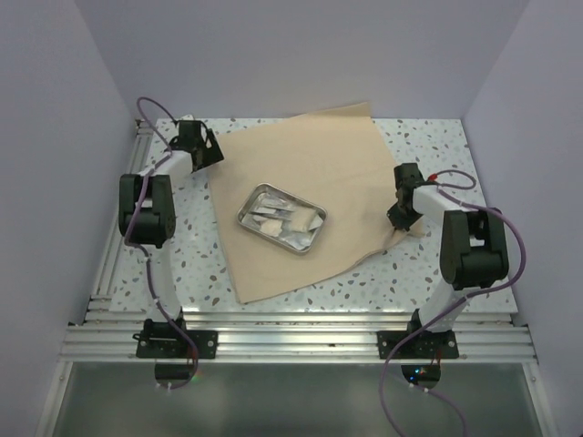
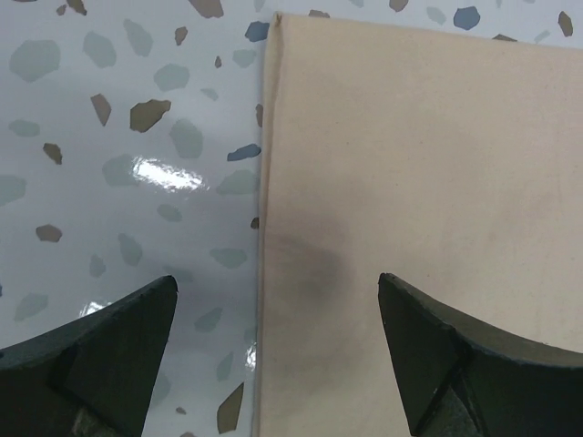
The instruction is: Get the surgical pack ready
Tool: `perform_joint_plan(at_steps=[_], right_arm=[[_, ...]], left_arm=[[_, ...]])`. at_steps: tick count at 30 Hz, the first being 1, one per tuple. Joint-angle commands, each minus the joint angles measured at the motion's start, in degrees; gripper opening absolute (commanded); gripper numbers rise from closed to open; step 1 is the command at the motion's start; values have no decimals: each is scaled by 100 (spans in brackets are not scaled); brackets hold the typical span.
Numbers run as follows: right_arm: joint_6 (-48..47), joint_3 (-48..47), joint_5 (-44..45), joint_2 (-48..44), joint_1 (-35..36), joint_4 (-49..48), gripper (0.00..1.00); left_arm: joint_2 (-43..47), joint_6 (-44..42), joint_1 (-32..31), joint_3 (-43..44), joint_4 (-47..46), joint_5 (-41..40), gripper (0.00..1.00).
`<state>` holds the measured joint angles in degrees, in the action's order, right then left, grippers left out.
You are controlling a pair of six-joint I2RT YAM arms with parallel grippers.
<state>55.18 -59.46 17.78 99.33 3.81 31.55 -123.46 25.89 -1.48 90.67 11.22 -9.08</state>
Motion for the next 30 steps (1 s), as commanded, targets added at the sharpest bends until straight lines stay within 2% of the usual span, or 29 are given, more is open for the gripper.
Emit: perform_joint_plan(at_steps=[1,8,11,12,14,15,16,17,18,25,28,30], right_arm=[[-279,-92,340,394,-74,-70,0],[-359,-153,454,350,-74,-132,0],[-411,-136,516,245,-74,-175,0],[-437,-118,516,227,-74,-193,0],[-446,-101,525,175,-74,-228,0],[-490,-101,516,175,-82,-237,0],[-508,-109,464,183,-74,-237,0],[-517,-153,454,236,-82,-185,0],[-569,-180,454,262,-74,-158,0],[-763,-601,753,578,-74,149,0],[-920,-943,780,833,-83,229,0],[-1026,-1277,788,1000,-91,290,0]], left_arm=[[-318,-102,33,591,108,178,95],[-1039,-58,-11,1277,354,135,77],[-1250,-58,-46,1514,416,56,63],[-1294,-66,-72,1567,433,30,53],[-1409,-93,-160,1699,477,-76,42],[-1400,-102,-186,1691,503,-120,29],[-1322,-67,-178,1560,486,-216,21],[-1217,-32,-178,1402,434,-286,7],[-1068,38,-169,1192,251,-409,0],[855,627,147,-1495,-752,-1306,0],[1340,759,313,-2261,-1043,-1499,0],[1456,830,323,-2475,-1191,-1579,0]])
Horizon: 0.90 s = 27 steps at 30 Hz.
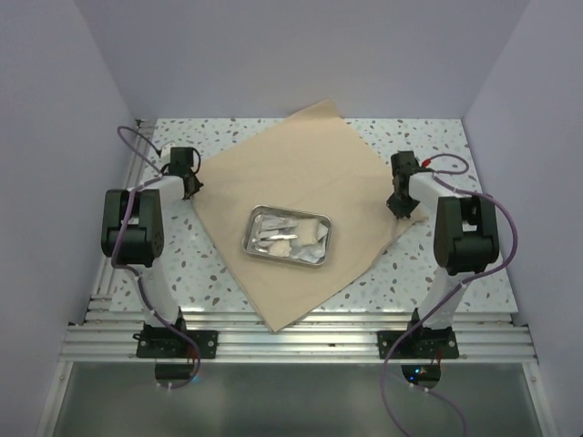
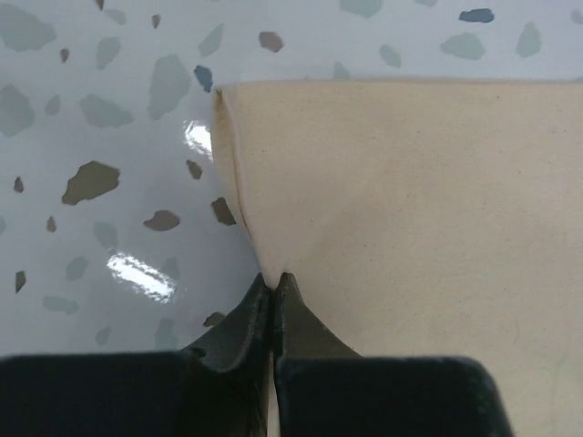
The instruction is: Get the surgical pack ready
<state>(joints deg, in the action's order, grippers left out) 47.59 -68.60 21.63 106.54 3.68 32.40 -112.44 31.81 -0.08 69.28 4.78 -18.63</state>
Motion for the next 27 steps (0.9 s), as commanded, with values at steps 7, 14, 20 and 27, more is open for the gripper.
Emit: perform_joint_plan(at_steps=[7,14,20,27], right_arm=[[-567,-1480,597,1017,-219,512,0],[-787,-2412,605,1598,-280,811,16],[-1199,-2193,1027,729,-263,487,80],[-2990,-507,-380,-1467,851,-857,80]], left_arm=[[320,466,210,-363,-486,-484,0],[-120,475,201,331,-100,-456,0],[678,431,201,-124,-134,-852,100],[2462,387,61,-1458,-590,-134,100]])
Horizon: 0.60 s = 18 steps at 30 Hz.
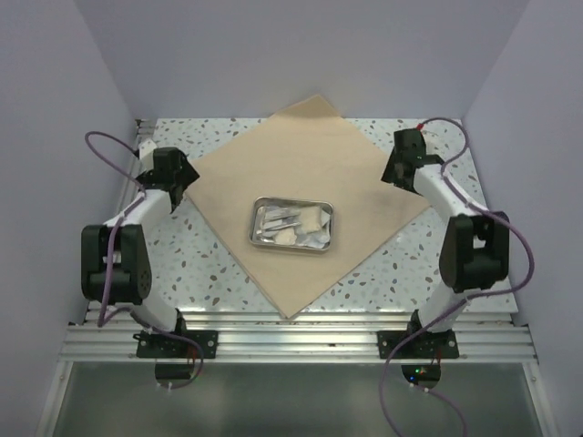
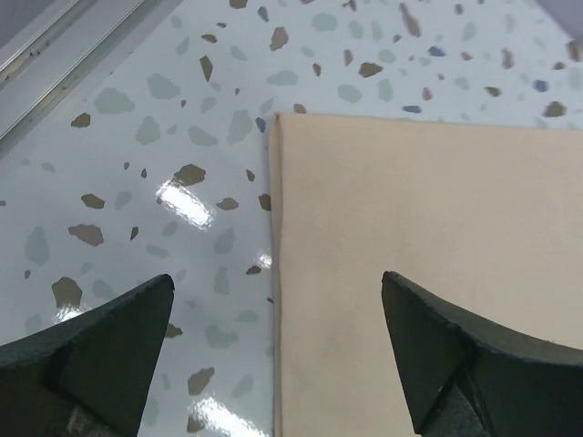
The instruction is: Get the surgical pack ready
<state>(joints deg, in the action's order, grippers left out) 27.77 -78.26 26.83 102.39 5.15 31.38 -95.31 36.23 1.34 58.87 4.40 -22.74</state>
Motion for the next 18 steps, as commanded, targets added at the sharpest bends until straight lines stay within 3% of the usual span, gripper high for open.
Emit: perform_joint_plan(at_steps=[1,3,4,6,8,10,13,18], right_arm=[[-1141,635,-1264,-1463,1133,-799,81],[-1422,934,-1776,-1809,1715,-538,82],[-1449,1022,-1560,-2097,2370,-379,81],[-1589,1505,-1619,-2389,2980,-272,76],[-1460,1996,-1741,-2748,3702,-342,67],[-1441,2287,-2189,-2847,4341,-483,66],[-1353,2657,-1928,-2734,5308,-684,66],[-1178,2851,-1734,-1927,6172,-1168,65]], left_arm=[[1142,-20,-169,-577,-607,427,100],[1522,129,-362,-1137,-844,1013,100],[1863,322,-520,-1350,-975,1252,100],[2338,577,-748,-1955,-1257,1605,100],[2726,807,-959,-2325,-1406,1676,100],[2903,816,-1083,-2424,-1363,1694,100],[3044,580,-1127,-2346,-1066,1773,100],[3184,324,-1128,-2371,-774,1905,100]])
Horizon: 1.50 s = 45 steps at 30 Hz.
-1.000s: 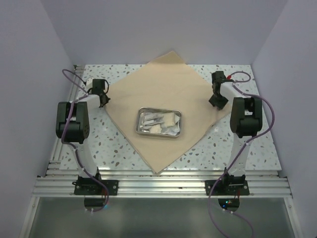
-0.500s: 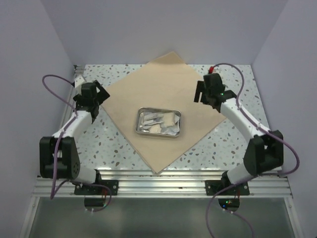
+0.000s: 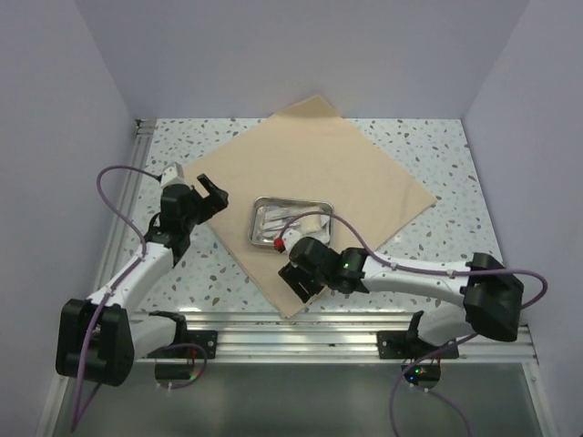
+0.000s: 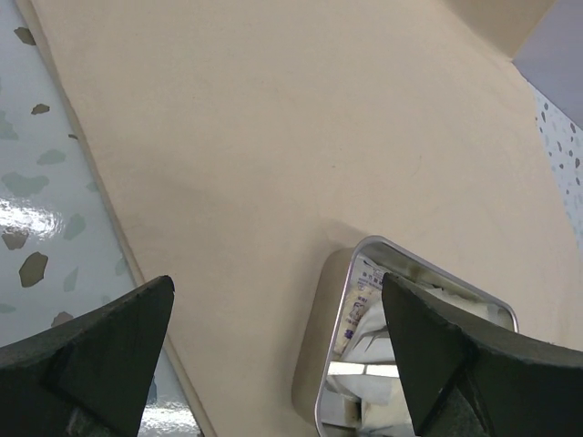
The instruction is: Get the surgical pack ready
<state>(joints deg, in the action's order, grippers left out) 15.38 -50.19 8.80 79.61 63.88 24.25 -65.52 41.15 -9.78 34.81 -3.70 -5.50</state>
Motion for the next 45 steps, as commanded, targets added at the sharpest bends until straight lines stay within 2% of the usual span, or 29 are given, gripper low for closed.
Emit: perform_joint_plan(at_steps=[1,5,10,15,24,30,34,36,39,40,42,45], right_arm=[[36,1,87,457,562,-517,66],[-52,-78,360,766,1117,-675,73],[-140,-139,569,1002,1574,-861,75],[-245,-315,983,1337,1856,-808,72],[-246,-474,2240,1829,2234,-781,65],[-140,-509,2705,1979,2243,-799,55],[-140,-509,2750,2102,2252,-878,46],[-175,-509,2759,2146,2261,-913,44],[-202,-465,2689,2155,2252,-1009,24],[-210,-448,2576,2050,2252,-1036,14],[-210,-369,2469,1866,2252,-1071,5],[-202,-263,2293,1444,2252,-1072,0]], left_arm=[[249,-186,-15,-9,28,189,100],[443,-186,-15,-298,-174,268,100],[417,-326,-15,-352,-192,251,100],[408,-432,-15,-378,-201,260,100],[470,-520,-15,-492,-341,242,100],[390,-564,-15,-528,-368,198,100],[382,-564,-15,-571,-482,154,100],[355,-581,-15,-607,-508,111,100],[312,-617,-15,-642,-517,31,100],[311,-617,-15,-659,-517,14,100],[320,-643,-15,-686,-596,66,100],[276,-879,-24,-730,-850,522,100]])
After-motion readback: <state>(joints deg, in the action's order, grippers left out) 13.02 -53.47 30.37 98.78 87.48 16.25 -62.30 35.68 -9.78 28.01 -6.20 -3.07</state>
